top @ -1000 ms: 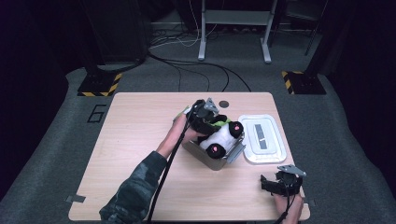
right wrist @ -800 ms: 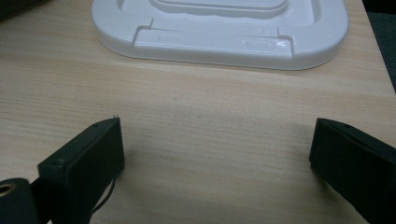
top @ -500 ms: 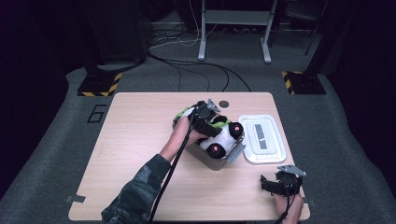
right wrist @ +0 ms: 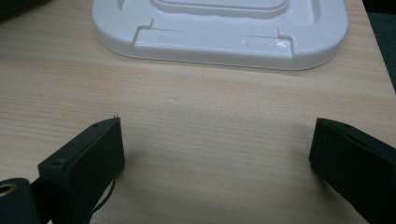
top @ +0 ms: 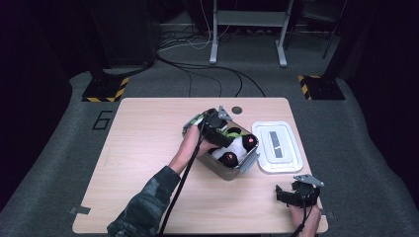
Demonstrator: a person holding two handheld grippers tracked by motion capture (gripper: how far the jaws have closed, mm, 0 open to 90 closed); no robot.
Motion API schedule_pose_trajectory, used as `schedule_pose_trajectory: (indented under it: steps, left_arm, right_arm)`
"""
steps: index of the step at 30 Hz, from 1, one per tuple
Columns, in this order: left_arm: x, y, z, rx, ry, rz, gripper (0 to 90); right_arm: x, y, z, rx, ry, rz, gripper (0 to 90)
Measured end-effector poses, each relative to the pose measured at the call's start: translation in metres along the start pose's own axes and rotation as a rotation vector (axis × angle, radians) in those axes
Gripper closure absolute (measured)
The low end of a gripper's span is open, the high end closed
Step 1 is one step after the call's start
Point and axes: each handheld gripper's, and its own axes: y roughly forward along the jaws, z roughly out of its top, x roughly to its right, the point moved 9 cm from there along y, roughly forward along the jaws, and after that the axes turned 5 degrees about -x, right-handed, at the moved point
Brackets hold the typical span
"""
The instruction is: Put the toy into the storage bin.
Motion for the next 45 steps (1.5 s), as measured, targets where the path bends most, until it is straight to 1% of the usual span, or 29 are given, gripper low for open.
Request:
schedule_pose_trajectory:
  steps: [1,2,3,4,6,8,9,11,15,22,24,31,34,37,38,40,41,42,43,45]
  left_arm:
    - [-0.002,-0.005,0.0,0.014,-0.013,0.007,29.7]
    - [-0.005,-0.008,-0.001,0.021,-0.015,0.013,29.2]
    - [-0.008,-0.013,-0.002,0.031,-0.032,0.017,28.5]
    - [-0.011,-0.016,-0.004,0.031,-0.038,0.025,27.7]
    - [-0.017,-0.016,-0.011,0.007,-0.051,0.034,26.1]
    - [-0.02,-0.01,-0.018,-0.032,-0.064,0.034,24.4]
    - [-0.02,-0.006,-0.022,-0.044,-0.069,0.023,23.5]
    - [-0.02,-0.002,-0.025,-0.046,-0.087,0.003,22.9]
    - [-0.019,0.004,-0.03,-0.075,-0.086,0.008,22.8]
    - [-0.02,0.014,-0.042,-0.102,-0.093,0.003,22.9]
    - [-0.02,0.017,-0.044,-0.107,-0.101,-0.001,22.9]
    - [-0.018,0.028,-0.053,-0.155,-0.094,0.005,23.0]
    - [-0.019,0.031,-0.055,-0.165,-0.095,0.001,23.0]
    - [-0.02,0.029,-0.054,-0.163,-0.091,0.005,22.8]
    - [-0.021,0.026,-0.052,-0.155,-0.101,0.003,22.7]
    - [-0.022,0.02,-0.046,-0.133,-0.107,0.005,21.8]
    - [-0.019,0.016,-0.043,-0.114,-0.116,-0.017,20.6]
    - [-0.016,0.012,-0.039,-0.096,-0.111,-0.031,20.5]
    - [-0.01,0.007,-0.035,-0.078,-0.103,-0.049,20.4]
    - [0.001,0.003,-0.03,-0.071,-0.074,-0.087,20.1]
  right_arm:
    - [0.0,0.0,0.0,0.0,0.0,0.0,2.2]
    - [0.0,0.0,0.0,0.0,0.0,0.0,2.3]
    - [0.0,0.0,0.0,0.0,0.0,0.0,2.2]
    - [0.0,0.0,0.0,0.0,0.0,0.0,2.2]
    - [0.0,0.0,0.0,0.0,0.0,0.0,2.3]
    - [0.0,0.0,0.0,0.0,0.0,0.0,2.2]
    - [0.0,0.0,0.0,0.0,0.0,0.0,2.2]
    - [0.0,0.0,0.0,0.0,0.0,0.0,2.3]
    - [0.0,0.0,0.0,0.0,0.0,0.0,2.3]
    - [0.0,0.0,0.0,0.0,0.0,0.0,2.3]
    - [0.0,0.0,0.0,0.0,0.0,0.0,2.3]
    - [0.0,0.0,0.0,0.0,0.0,-0.001,2.3]
    - [0.0,0.0,0.0,0.0,0.0,0.0,2.3]
    - [0.0,0.0,0.0,0.0,0.0,0.0,2.3]
    - [0.0,0.0,0.0,0.0,0.0,0.0,2.3]
    - [0.0,0.0,0.0,0.0,0.0,0.0,2.3]
    - [0.0,0.0,0.0,0.0,0.0,0.0,2.3]
    - [0.0,0.0,0.0,0.0,0.0,0.0,2.3]
    - [0.0,0.0,0.0,0.0,0.0,0.0,2.3]
    - [0.0,0.0,0.0,0.0,0.0,0.0,2.3]
